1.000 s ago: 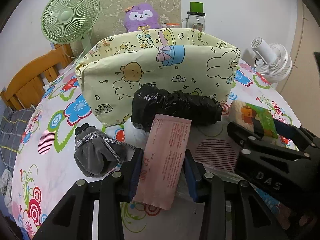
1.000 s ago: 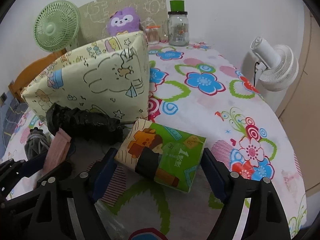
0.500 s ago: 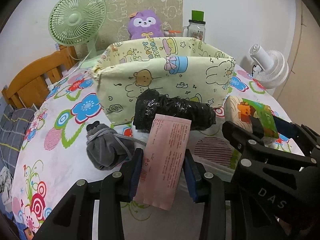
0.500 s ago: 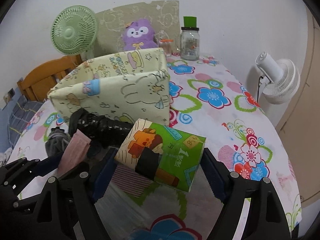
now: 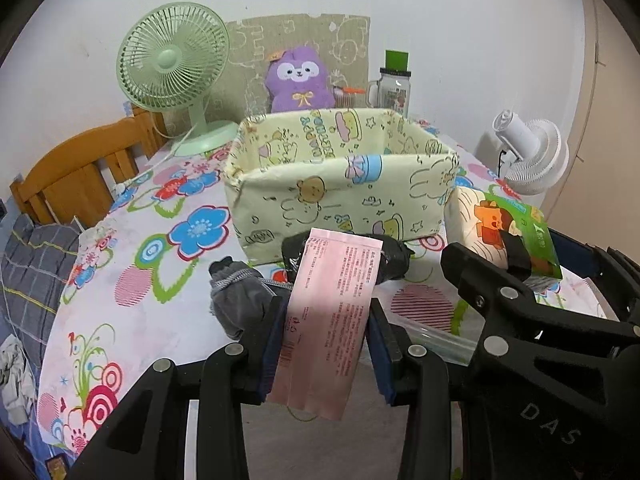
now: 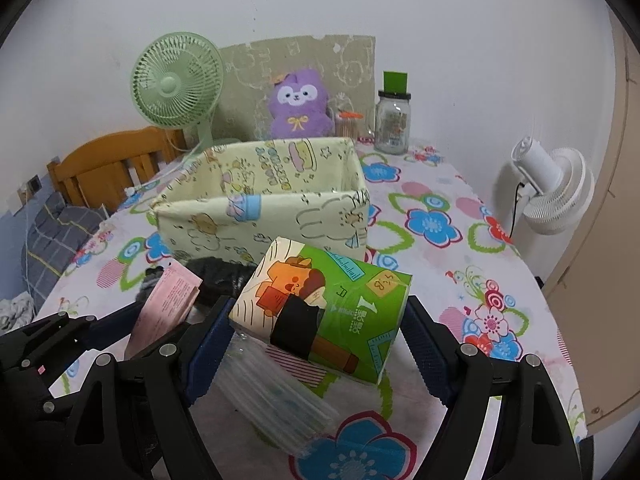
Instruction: Organize soft objects
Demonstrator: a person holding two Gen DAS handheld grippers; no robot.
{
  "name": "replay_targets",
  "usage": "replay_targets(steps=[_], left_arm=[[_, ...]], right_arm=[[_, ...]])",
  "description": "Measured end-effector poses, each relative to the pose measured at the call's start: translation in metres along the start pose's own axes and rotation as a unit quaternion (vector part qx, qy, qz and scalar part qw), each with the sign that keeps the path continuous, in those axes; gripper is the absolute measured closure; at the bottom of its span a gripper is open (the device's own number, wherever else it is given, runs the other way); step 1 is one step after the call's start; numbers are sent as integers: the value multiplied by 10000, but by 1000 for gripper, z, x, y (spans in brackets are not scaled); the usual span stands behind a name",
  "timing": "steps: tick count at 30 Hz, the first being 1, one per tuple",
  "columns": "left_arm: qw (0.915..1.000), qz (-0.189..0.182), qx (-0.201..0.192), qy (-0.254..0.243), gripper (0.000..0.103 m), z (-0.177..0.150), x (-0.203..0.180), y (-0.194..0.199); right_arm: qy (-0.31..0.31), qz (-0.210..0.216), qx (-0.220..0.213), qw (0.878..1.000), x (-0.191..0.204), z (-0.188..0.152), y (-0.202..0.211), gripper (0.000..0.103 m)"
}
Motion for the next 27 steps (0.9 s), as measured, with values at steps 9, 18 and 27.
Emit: replay_targets(steps=[9, 18, 27], left_arm=[[9998, -58, -191, -27, 63, 9, 2, 17], [9993, -137, -355, -58, 63, 24, 1, 31], [9986, -173, -494, -104, 63, 42, -2, 37]], right_arm=[[-4, -79, -158, 9998, 4, 11, 18, 19], [12, -200, -317, 9993, 3, 27, 34, 19], [-37, -245, -434, 9987, -1, 44, 40, 19]])
Point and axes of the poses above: each gripper's, at about its wrist camera, not at the fingertips, and y roughly against the way its jaws point, x to its left, z to its top, the point moved 1 cm from there along -y, roughly the way its jaws point, and after that the axes turned 12 degrees about y, right-handed, at the moved point
